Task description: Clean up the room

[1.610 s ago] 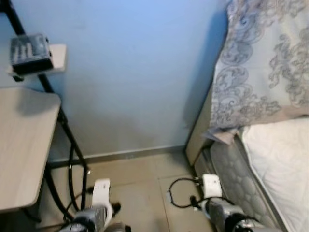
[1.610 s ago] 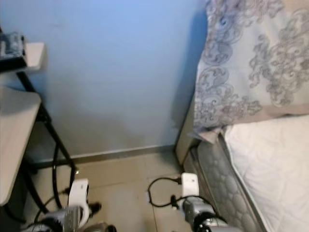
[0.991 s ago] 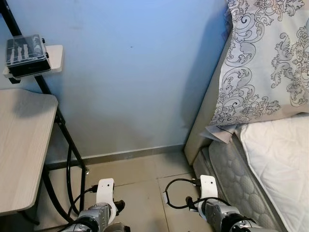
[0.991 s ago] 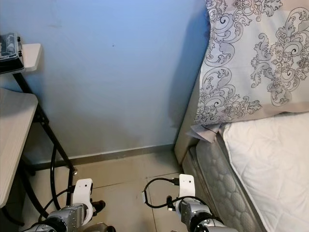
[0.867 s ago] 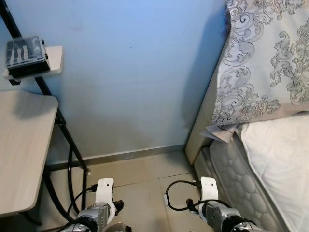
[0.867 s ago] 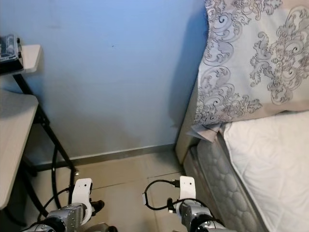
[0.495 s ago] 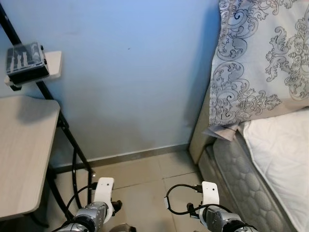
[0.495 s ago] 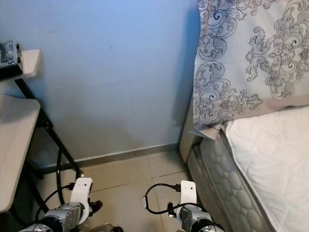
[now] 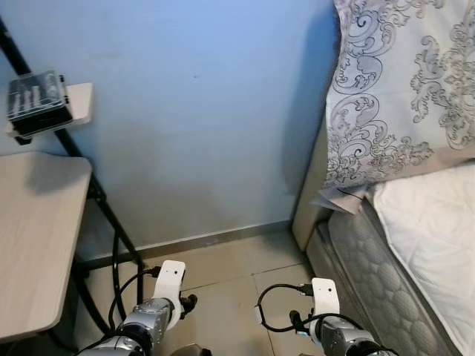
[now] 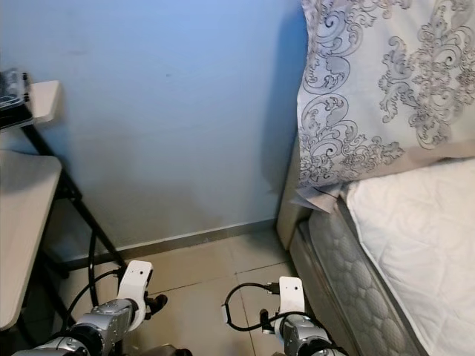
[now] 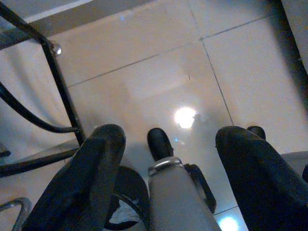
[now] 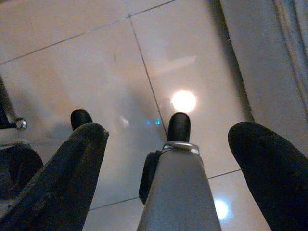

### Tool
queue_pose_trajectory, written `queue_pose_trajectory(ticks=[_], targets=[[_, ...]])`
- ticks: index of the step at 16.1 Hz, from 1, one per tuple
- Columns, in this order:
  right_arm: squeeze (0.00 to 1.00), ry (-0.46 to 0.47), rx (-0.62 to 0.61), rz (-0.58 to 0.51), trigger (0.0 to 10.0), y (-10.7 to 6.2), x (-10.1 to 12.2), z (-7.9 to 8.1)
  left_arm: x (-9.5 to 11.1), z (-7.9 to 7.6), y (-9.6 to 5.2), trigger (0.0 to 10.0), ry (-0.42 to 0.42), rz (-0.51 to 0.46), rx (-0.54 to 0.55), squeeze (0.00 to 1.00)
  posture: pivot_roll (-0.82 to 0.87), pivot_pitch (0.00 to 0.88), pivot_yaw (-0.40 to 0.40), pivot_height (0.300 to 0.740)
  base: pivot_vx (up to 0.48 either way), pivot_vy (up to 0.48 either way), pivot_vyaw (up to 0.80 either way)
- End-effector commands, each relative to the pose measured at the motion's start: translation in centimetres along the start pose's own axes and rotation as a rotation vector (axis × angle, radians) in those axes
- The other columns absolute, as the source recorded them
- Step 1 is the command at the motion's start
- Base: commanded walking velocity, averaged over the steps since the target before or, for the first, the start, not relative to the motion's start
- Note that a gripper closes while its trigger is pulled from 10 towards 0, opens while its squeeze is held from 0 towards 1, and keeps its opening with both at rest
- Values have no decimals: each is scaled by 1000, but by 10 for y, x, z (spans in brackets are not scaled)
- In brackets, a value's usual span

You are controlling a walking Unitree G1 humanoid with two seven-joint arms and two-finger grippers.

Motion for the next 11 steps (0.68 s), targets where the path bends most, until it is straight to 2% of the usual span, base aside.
queue_pose_trajectory(ticks=[1,3,4,5,7,8,9,11], targets=[[0,-12,4,-65,10000,0,18,5,12,8,0,10000,-13,-46,51,0,-77,0,39,714,0,0,0],[0,14,65,-154,10000,-3,46,21,43,16,-2,10000,-4,-149,72,0,-60,0,37,714,0,0,0],[0,7,128,-258,10000,-9,79,35,78,22,-7,10000,27,-285,72,0,-49,0,41,714,0,0,0],[0,-18,153,-351,10000,-16,106,42,106,29,-15,10000,30,-397,85,0,-49,0,41,714,0,0,0],[0,-86,153,-610,10000,-42,170,43,153,47,-39,10000,-6,-628,135,0,-41,0,32,714,0,0,0],[0,-96,172,-714,10000,-56,191,46,169,52,-52,10000,-2,-713,159,0,-38,0,28,714,0,0,0],[0,-129,200,-822,10000,-72,207,51,185,55,-70,10000,33,-811,187,0,-36,0,23,714,0,0,0],[0,-109,291,-964,10000,-100,219,57,202,52,-98,10000,74,-936,186,0,-27,0,8,714,0,0,0]])
Point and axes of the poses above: a point about 5 cm out from each wrist's last joint towards the gripper, its own y axis pointing out of the wrist towards the gripper, its own x axis along the axis of the wrist's last joint, z = x × y, the point moved 3 cm from there along y, pointing out of the wrist towards the gripper, and after that the axes turned 13 degrees about y, right-handed, at the moved point
